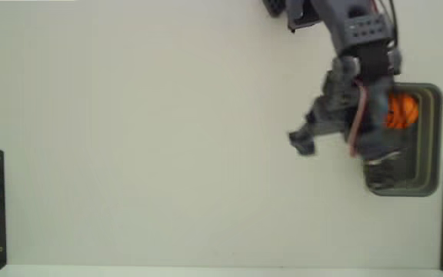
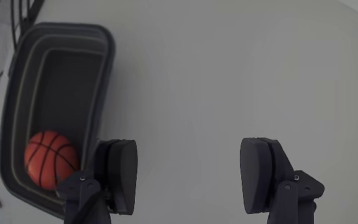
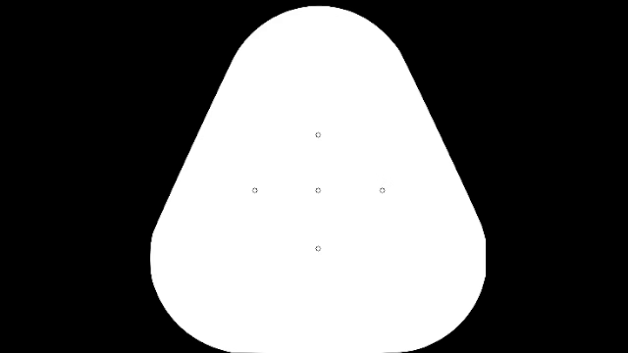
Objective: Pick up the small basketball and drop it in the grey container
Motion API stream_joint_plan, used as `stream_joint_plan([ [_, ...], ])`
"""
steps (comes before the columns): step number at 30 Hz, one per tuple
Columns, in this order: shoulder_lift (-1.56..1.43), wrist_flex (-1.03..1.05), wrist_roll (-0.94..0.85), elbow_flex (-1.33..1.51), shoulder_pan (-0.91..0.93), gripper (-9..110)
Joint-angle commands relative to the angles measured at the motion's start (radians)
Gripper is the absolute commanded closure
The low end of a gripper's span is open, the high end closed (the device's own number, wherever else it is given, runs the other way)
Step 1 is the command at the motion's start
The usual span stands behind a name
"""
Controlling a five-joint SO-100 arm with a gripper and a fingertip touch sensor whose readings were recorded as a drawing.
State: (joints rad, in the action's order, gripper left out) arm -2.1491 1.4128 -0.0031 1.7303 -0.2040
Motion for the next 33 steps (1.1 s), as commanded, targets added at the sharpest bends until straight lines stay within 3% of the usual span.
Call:
stream_joint_plan([
  [1, -0.097, 0.016, 0.003, 0.037, 0.025, -9],
  [33, -0.331, 0.018, 0.003, 0.269, 0.204, -9],
])
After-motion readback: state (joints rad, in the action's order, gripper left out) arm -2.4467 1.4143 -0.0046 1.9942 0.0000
